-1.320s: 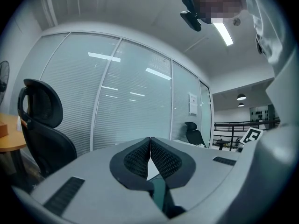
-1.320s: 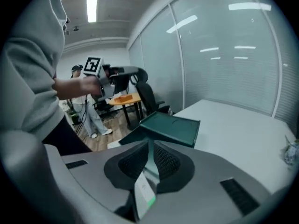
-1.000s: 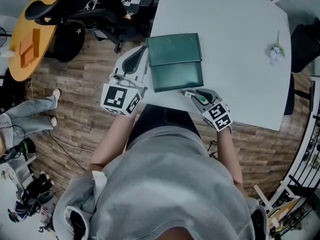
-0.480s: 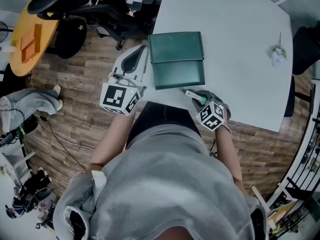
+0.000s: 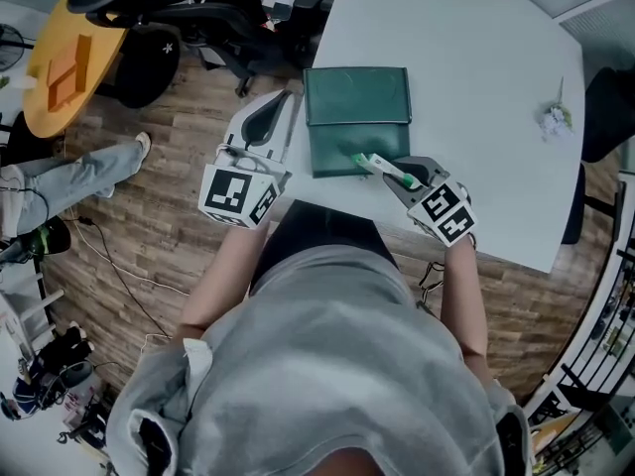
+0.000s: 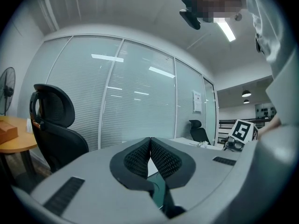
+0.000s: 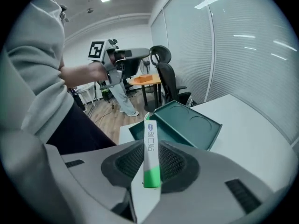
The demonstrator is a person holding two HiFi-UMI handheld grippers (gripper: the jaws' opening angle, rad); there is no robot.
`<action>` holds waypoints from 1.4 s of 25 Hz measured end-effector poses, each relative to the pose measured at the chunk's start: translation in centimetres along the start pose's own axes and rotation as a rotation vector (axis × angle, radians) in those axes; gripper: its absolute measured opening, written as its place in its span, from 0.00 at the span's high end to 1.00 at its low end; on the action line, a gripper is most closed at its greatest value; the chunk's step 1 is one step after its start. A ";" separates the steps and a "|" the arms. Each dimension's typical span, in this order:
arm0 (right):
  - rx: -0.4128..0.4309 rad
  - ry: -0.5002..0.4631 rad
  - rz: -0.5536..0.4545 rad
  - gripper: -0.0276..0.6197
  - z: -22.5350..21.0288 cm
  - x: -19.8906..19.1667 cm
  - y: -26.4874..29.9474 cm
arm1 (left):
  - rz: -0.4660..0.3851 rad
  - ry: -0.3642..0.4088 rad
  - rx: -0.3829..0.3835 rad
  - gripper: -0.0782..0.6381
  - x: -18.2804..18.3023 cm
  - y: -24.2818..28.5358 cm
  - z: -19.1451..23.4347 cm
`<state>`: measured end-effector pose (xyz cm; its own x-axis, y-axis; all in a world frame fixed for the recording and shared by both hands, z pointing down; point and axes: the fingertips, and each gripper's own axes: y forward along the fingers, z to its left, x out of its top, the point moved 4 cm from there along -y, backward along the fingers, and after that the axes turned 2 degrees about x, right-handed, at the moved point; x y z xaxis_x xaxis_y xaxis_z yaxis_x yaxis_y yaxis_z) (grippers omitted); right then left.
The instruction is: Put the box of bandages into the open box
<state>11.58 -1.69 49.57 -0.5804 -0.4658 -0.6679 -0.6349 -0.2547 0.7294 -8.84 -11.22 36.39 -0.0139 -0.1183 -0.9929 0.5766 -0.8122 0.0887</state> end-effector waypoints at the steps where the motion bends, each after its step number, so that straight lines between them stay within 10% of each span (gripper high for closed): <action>1: -0.019 -0.006 -0.001 0.78 -0.8 0.3 0.3 | 0.000 0.003 0.008 0.86 0.0 -0.1 0.1; 13: -0.211 -0.327 0.211 0.78 -3.0 -1.8 7.7 | 0.021 0.018 0.084 0.86 -0.3 -2.4 1.3; 22: -0.077 -0.214 0.170 0.75 0.3 -3.2 8.8 | 0.025 0.010 0.098 0.86 -0.7 -3.2 1.3; 27: -0.077 -0.117 0.058 0.73 0.3 -1.8 7.4 | 0.023 0.011 0.092 0.86 -0.5 -3.4 1.0; 35: -0.252 0.088 -0.397 0.87 -2.5 5.3 -0.9 | -0.004 0.018 0.068 0.86 0.2 -3.6 0.1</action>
<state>10.33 -6.09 45.78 -0.2659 -0.3586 -0.8948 -0.6492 -0.6196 0.4412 -10.98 -8.39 35.93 -0.0014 -0.1050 -0.9945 0.5200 -0.8495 0.0890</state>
